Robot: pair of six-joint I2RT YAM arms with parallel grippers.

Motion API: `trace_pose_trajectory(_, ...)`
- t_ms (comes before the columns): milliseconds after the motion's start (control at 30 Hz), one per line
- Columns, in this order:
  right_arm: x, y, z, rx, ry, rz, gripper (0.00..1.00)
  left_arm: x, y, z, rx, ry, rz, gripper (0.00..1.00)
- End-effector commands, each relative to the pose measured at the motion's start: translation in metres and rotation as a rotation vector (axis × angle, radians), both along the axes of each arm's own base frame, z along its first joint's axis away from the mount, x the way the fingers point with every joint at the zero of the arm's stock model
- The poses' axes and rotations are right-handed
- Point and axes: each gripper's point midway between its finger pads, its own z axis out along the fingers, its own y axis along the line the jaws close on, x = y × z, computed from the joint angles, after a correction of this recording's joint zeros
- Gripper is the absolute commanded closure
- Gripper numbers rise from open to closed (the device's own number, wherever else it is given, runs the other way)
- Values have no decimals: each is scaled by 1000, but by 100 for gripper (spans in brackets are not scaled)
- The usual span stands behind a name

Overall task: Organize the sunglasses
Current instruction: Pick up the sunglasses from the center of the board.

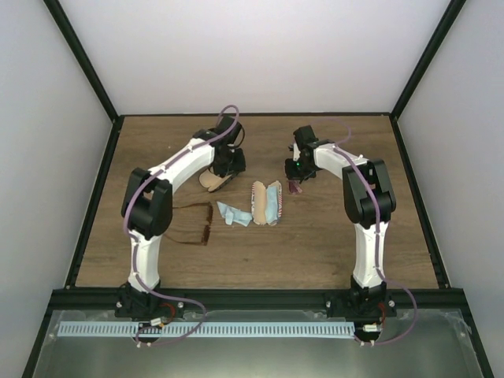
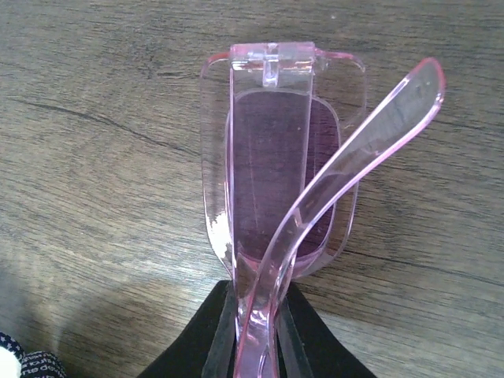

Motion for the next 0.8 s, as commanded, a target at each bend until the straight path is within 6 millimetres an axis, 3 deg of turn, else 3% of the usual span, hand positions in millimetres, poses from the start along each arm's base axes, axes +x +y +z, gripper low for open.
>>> trace_pose_trajectory(0, 2, -3, 10, -21, -14, -12, 95, -8, 1, 5, 48, -12, 1, 59)
trace_pose_trajectory(233, 7, -1, 34, -2, -50, -34, 98, -36, -27, -24, 105, 49, -73, 59)
trace_pose_trajectory(333, 10, 1, 48, 15, -72, -36, 98, -42, -29, -31, 105, 70, -66, 59)
trace_pose_trajectory(600, 12, 6, 78, 56, -110, -33, 98, -40, -26, -23, 102, 42, -49, 59)
trace_pose_trajectory(767, 12, 9, 101, 84, -139, -27, 98, -35, -18, -5, 102, -25, -31, 60)
